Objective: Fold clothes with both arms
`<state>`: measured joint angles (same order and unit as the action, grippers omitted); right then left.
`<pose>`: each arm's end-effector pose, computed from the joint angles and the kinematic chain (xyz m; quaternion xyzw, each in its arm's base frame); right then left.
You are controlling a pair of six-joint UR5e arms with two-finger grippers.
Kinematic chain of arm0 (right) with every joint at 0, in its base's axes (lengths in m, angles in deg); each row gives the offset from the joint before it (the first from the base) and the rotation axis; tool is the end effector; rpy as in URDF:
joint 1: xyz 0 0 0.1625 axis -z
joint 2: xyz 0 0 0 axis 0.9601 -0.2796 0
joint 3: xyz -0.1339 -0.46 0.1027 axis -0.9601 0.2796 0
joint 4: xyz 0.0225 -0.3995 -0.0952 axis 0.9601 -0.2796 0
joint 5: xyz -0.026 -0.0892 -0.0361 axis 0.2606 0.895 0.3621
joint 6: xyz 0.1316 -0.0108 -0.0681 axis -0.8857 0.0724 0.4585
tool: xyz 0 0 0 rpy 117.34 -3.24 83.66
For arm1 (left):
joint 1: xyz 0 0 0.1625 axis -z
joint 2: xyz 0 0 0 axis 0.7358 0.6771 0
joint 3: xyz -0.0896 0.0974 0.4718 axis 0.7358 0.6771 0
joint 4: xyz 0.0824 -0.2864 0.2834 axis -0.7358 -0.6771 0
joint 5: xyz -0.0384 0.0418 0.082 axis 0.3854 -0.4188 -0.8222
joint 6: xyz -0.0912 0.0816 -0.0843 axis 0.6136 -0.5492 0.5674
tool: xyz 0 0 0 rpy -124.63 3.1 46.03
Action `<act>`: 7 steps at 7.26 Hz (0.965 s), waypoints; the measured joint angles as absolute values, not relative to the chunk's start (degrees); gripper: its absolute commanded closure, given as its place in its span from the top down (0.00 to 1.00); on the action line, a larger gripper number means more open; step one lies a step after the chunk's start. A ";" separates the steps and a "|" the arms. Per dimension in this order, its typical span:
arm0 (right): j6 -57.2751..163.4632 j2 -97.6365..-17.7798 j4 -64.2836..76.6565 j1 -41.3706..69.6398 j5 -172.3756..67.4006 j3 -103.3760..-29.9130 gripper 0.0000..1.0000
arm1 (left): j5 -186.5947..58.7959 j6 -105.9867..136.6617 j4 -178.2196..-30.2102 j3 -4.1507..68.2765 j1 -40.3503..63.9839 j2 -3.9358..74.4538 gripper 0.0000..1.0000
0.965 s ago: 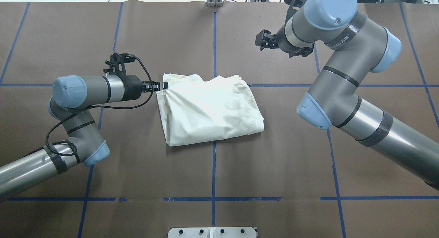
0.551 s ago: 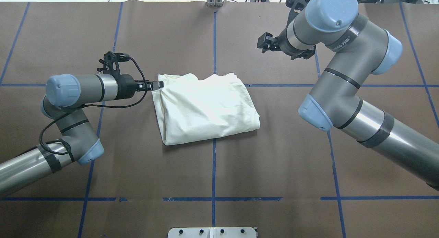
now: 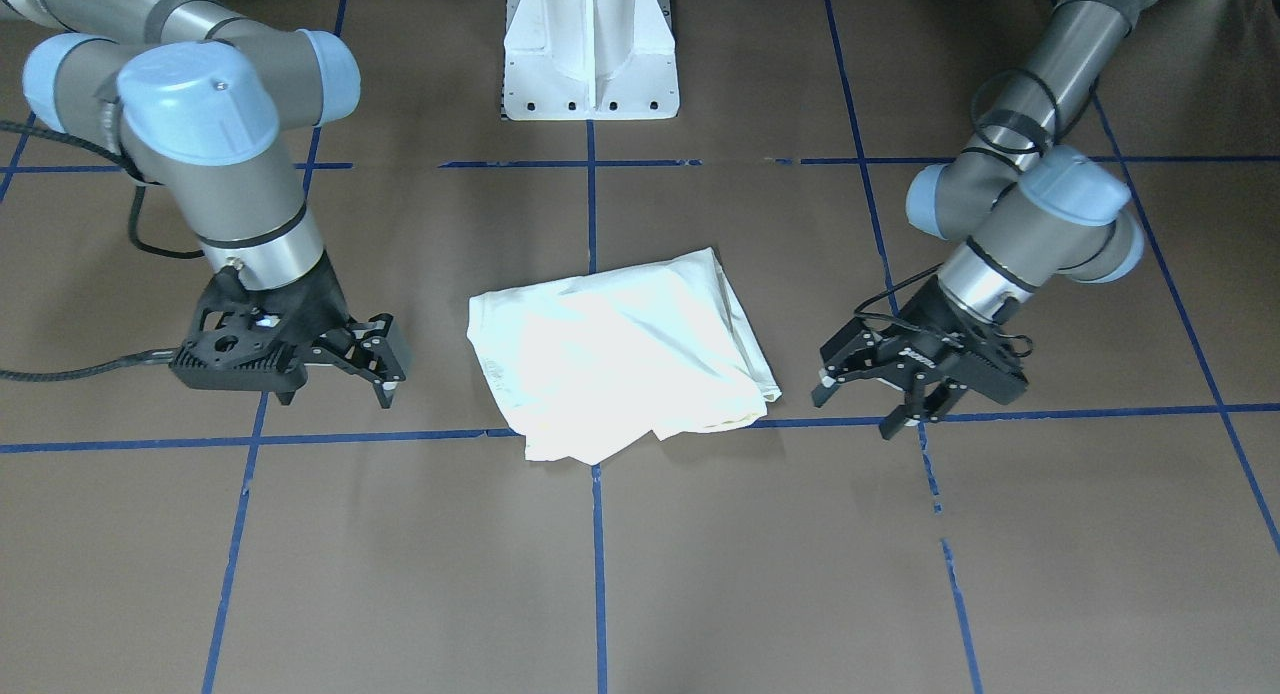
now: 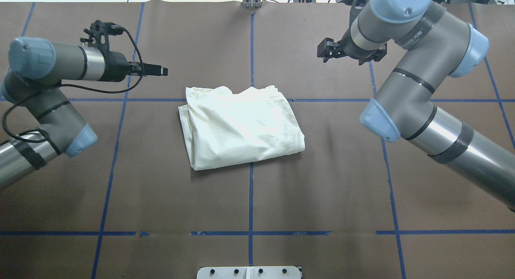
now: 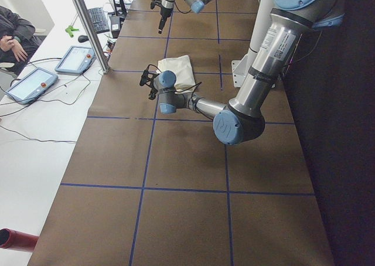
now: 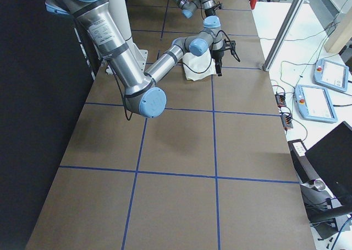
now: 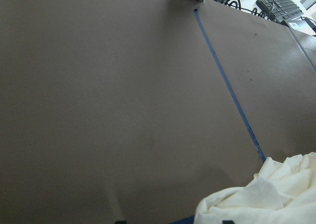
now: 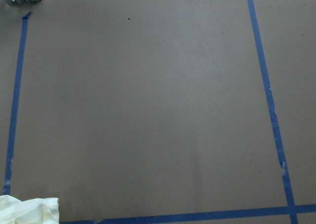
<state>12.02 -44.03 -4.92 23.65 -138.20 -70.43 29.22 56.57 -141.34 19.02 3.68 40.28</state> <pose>-0.4072 -0.6207 0.3520 0.1230 -0.3700 0.0828 0.9171 0.4091 -0.6196 0.4595 0.2825 0.5566 0.0160 0.7811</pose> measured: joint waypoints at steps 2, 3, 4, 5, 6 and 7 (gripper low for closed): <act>24.83 -47.48 -7.49 17.26 -143.43 -70.76 1.00 | 33.75 41.89 -126.83 29.97 10.31 34.93 1.00; 32.43 -50.68 -7.84 13.07 -146.08 -71.18 1.00 | 34.92 33.05 -118.59 35.86 13.59 31.91 1.00; 40.73 -54.74 -7.97 8.23 -148.95 -71.86 1.00 | 35.44 22.82 -110.12 41.11 17.61 28.95 1.00; 49.31 -59.45 -7.99 3.07 -151.84 -72.60 1.00 | 35.65 12.25 -103.08 44.19 22.41 26.73 1.00; 57.66 -64.90 -7.94 -2.40 -155.10 -73.15 1.00 | 35.86 2.06 -98.62 45.00 27.96 24.85 1.00; 64.73 -71.12 -7.78 -8.45 -159.27 -73.42 1.00 | 37.44 -6.07 -95.69 44.71 33.73 22.87 1.00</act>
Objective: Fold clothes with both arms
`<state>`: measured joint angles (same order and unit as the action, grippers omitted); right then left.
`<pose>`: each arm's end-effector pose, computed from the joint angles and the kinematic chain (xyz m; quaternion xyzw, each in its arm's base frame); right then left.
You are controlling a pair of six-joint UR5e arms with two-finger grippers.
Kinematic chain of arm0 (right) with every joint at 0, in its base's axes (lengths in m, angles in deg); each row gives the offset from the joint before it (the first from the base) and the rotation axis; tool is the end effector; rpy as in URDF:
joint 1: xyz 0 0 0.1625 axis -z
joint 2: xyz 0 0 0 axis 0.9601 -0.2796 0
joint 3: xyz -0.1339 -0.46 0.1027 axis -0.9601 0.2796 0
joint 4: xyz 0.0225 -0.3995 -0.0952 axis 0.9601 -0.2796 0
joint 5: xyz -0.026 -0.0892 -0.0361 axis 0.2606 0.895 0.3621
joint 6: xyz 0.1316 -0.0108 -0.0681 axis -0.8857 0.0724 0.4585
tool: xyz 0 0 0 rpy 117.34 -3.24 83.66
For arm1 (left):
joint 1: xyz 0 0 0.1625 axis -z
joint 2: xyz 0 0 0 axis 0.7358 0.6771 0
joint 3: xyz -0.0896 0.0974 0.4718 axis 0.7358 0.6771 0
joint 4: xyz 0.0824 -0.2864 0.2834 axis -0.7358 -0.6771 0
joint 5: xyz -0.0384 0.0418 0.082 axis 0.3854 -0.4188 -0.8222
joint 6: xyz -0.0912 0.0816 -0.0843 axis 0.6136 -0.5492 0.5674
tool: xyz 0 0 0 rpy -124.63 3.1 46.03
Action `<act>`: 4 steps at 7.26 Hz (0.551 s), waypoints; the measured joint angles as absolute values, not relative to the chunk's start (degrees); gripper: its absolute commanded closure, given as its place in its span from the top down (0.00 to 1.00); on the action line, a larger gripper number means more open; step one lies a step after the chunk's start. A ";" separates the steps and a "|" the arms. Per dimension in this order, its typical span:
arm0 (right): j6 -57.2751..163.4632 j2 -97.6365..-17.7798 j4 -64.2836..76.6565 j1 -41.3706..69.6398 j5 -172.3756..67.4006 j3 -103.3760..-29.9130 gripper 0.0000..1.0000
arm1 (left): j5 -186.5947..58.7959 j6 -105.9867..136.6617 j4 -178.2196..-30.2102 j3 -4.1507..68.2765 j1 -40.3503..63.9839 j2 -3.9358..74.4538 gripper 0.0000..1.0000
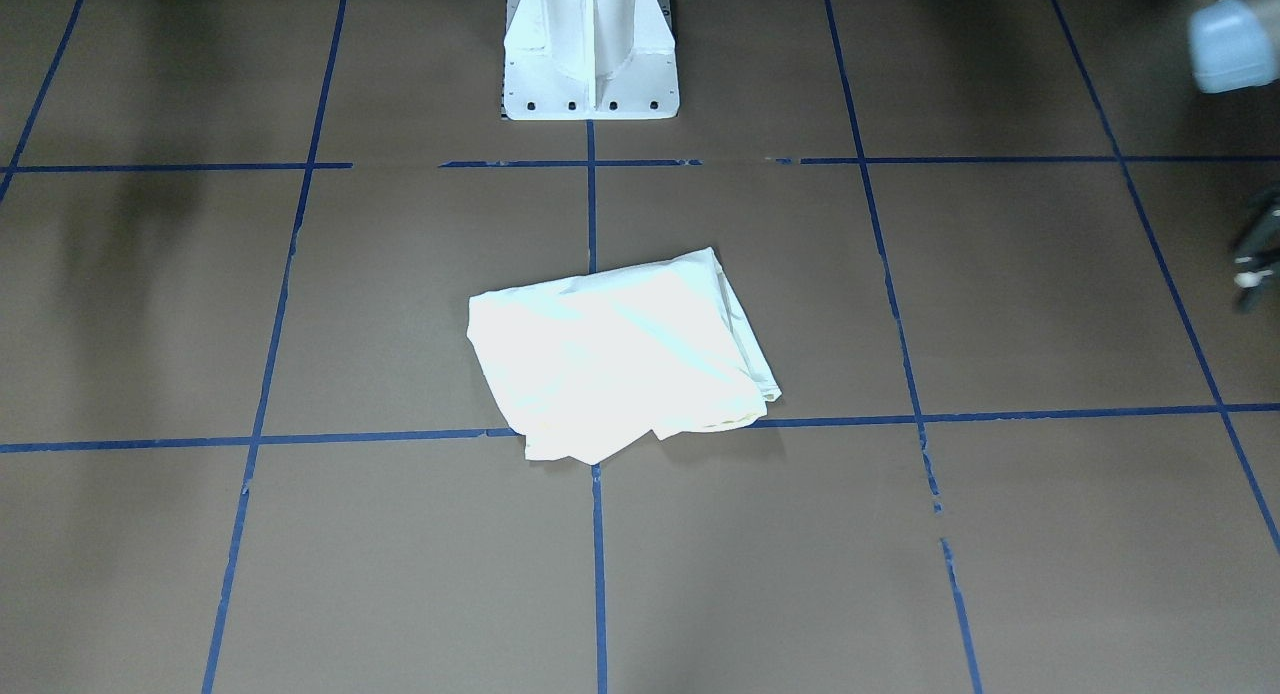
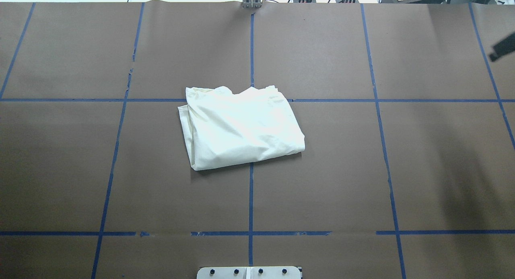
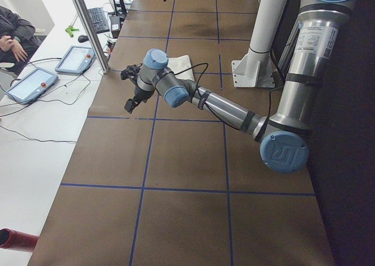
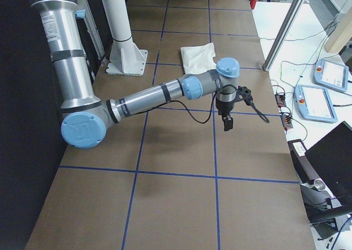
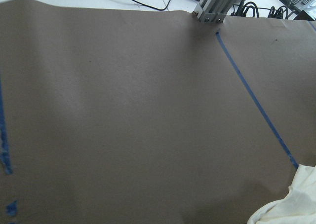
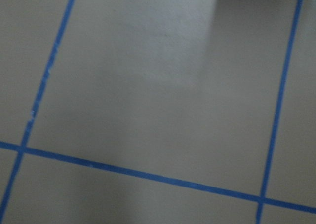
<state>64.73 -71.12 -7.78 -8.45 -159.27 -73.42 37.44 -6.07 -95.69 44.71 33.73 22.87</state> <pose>-0.0377 -0.5580 0.6215 0.0909 -0.3493 -0.0703 0.9299 0.0378 -0.5820 0.5457 0.3116 0.2731 0.2153 0.8843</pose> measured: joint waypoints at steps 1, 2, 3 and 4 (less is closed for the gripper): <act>69.15 -77.08 -7.77 -14.12 -162.83 -73.43 1.00 | 40.35 -10.55 -92.17 44.29 38.12 21.51 1.00; 71.27 -82.38 -7.92 -18.19 -164.10 -73.42 1.00 | 42.68 -12.55 -87.81 43.82 40.72 20.05 1.00; 72.06 -86.56 -7.86 -20.23 -162.95 -73.59 1.00 | 43.77 -13.27 -84.00 42.76 42.07 18.53 1.00; 72.38 -89.28 -7.73 -21.37 -160.79 -73.88 1.00 | 44.53 -13.59 -80.42 41.29 43.55 17.55 1.00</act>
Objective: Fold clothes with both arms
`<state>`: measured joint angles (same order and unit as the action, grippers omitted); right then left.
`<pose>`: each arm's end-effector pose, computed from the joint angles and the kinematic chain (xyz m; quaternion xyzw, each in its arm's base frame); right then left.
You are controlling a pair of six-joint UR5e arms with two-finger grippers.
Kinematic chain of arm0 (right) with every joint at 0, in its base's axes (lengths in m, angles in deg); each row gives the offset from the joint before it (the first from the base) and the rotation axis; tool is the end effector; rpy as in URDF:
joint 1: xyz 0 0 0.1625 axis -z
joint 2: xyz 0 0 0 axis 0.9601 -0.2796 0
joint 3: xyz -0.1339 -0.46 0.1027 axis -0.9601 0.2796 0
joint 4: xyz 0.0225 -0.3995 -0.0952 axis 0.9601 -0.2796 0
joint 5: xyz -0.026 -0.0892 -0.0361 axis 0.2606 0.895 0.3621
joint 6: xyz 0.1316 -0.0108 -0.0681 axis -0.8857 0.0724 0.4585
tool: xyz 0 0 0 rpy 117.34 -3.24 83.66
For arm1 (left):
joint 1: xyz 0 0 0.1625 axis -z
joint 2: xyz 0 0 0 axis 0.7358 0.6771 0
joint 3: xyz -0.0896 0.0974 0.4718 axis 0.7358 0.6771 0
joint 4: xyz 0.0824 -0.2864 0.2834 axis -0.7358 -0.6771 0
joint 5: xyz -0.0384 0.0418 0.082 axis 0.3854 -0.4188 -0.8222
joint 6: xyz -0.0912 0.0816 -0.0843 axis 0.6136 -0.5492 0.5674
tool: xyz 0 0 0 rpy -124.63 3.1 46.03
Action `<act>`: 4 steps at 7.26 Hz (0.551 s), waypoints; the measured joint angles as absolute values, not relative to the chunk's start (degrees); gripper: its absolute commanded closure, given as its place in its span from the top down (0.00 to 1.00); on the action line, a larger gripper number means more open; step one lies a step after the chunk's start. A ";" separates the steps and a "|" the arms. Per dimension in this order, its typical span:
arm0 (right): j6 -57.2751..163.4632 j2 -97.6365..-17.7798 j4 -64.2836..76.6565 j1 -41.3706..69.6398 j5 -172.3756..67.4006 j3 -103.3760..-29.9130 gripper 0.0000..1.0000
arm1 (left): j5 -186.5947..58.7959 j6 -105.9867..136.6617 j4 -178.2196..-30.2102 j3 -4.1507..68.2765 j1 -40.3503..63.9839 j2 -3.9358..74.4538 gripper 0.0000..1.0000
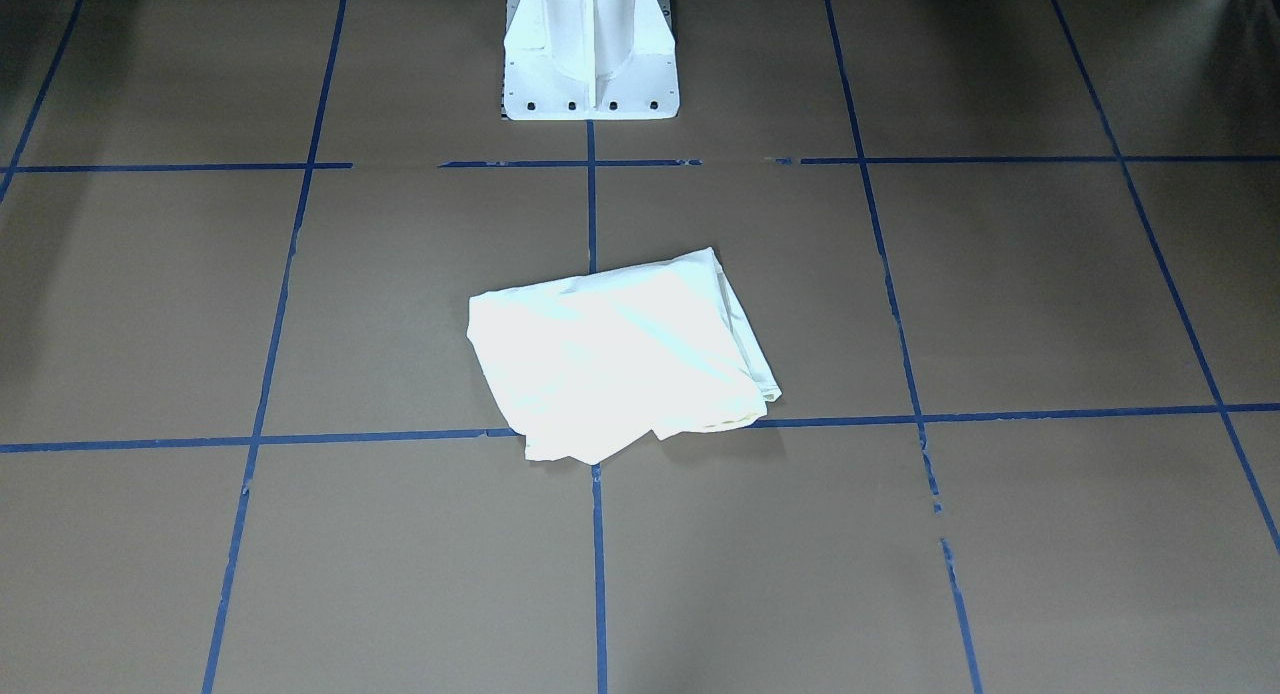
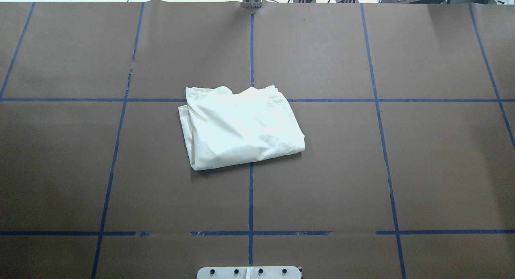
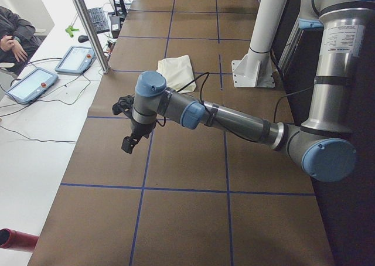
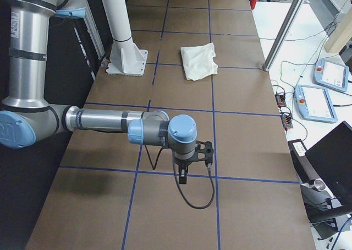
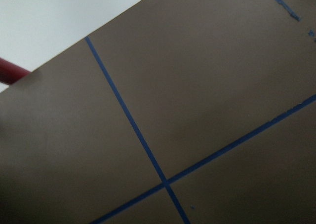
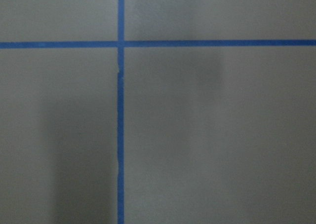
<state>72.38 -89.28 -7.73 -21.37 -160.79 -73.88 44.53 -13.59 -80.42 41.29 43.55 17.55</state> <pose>0.0698 -0.3836 0.7660 0.0089 -0.3530 0.0251 0.9353 -0.0463 -0.5210 0.6560 0.1627 0.3203 0.1508 0.9210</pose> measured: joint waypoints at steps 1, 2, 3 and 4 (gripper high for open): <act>72.37 -90.31 -7.73 -21.82 -159.60 -74.09 1.00 | 45.41 -13.68 -77.12 40.53 44.72 17.09 1.00; 72.12 -90.43 -7.77 -21.87 -159.10 -74.18 1.00 | 46.45 -13.71 -74.38 40.29 45.24 16.40 1.00; 71.92 -90.32 -7.80 -21.67 -159.14 -74.19 1.00 | 47.01 -13.65 -73.33 40.43 45.43 15.17 1.00; 71.80 -90.23 -7.81 -21.09 -159.48 -74.20 1.00 | 47.27 -13.54 -73.06 40.66 45.48 14.14 1.00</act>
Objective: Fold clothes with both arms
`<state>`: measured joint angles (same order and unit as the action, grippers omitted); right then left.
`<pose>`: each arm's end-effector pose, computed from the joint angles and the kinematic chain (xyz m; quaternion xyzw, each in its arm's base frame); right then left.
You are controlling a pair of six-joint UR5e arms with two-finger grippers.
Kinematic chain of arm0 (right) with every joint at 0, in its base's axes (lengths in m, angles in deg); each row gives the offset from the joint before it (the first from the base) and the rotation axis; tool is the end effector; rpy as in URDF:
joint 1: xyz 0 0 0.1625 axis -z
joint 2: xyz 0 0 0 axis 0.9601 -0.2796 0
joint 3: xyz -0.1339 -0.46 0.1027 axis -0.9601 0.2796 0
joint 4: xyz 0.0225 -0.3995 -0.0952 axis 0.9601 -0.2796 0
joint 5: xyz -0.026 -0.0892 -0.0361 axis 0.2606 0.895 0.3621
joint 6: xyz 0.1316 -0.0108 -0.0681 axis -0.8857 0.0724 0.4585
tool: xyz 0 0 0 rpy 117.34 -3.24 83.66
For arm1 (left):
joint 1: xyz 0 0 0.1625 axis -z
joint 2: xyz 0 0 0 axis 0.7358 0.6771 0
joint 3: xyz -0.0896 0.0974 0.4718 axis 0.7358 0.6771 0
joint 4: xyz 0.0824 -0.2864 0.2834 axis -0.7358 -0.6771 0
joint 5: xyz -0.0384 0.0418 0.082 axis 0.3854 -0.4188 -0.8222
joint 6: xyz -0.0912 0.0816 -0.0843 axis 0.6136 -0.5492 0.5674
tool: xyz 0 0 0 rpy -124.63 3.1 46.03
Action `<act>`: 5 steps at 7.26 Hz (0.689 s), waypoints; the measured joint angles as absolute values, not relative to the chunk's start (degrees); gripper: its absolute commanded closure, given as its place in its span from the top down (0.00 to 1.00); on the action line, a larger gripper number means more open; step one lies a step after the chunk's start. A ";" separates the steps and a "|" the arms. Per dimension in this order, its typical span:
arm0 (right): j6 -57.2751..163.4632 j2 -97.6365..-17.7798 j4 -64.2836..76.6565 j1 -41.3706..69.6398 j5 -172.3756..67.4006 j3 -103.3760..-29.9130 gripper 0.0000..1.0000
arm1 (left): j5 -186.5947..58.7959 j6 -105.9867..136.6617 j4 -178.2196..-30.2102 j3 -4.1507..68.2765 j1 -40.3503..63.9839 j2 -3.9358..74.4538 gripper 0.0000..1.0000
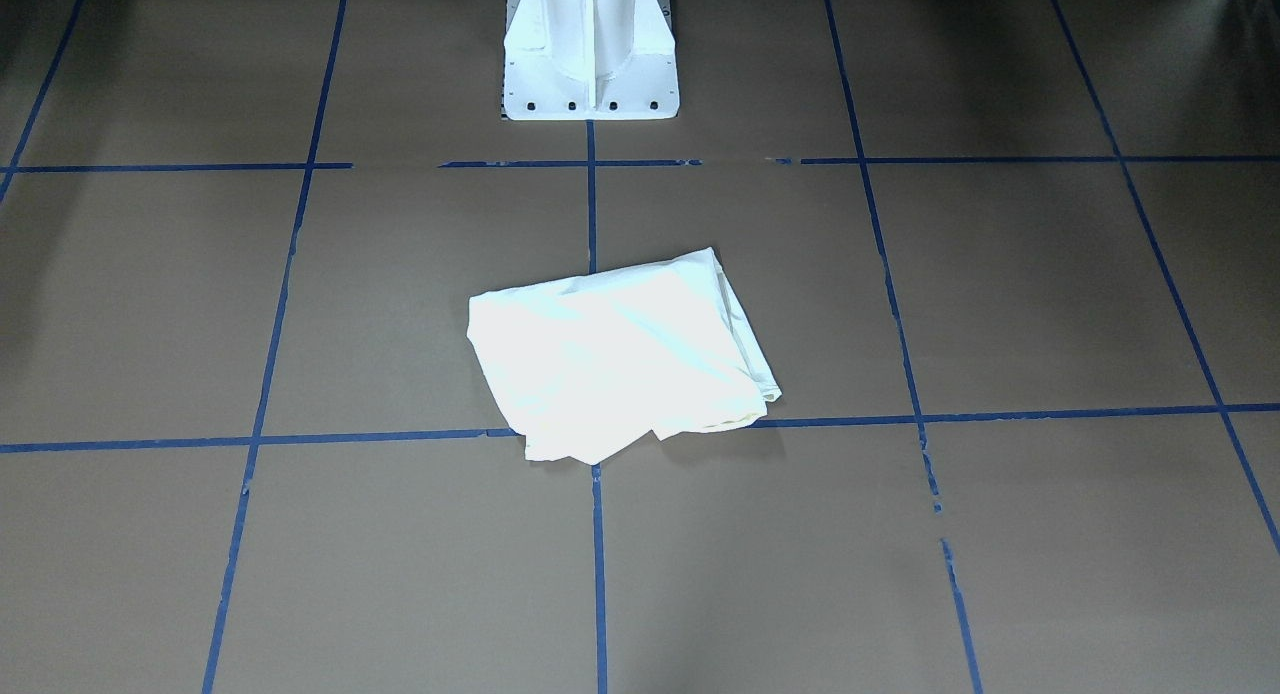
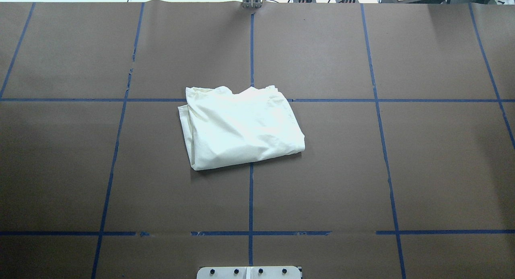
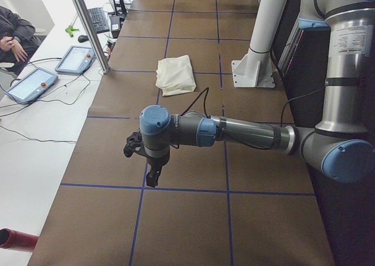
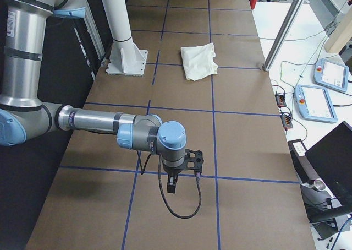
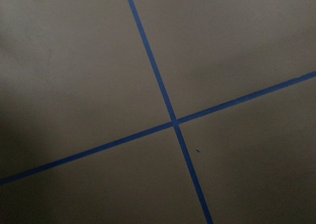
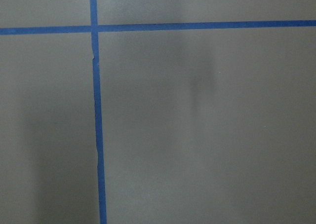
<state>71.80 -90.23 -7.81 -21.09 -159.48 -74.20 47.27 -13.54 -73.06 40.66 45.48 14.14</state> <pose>0.0697 -0.3741 0.7720 -0.0003 -0.3427 0.0296 0.9390 -0.0563 -0.4756 0.7014 0.0792 0.3561 0.1016 0.9255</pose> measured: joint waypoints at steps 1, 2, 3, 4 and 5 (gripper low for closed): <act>71.65 -90.13 -7.87 -20.35 -159.85 -74.22 1.00 | 47.39 -13.47 -73.02 40.83 45.47 13.62 1.00; 71.69 -90.05 -7.94 -19.64 -160.28 -74.31 1.00 | 47.43 -13.41 -73.03 40.80 45.39 13.50 1.00; 72.00 -90.20 -7.86 -18.85 -160.88 -74.44 1.00 | 47.45 -13.42 -73.09 40.55 45.31 13.43 1.00; 72.29 -90.51 -7.58 -18.28 -161.96 -74.57 1.00 | 47.44 -13.50 -73.15 40.17 45.28 13.35 1.00; 72.42 -90.70 -7.35 -17.94 -162.91 -74.66 1.00 | 47.38 -13.58 -73.17 39.86 45.16 13.34 1.00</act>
<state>72.42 -90.70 -7.35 -17.94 -162.91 -74.66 47.38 -13.58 -73.17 39.86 45.16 13.34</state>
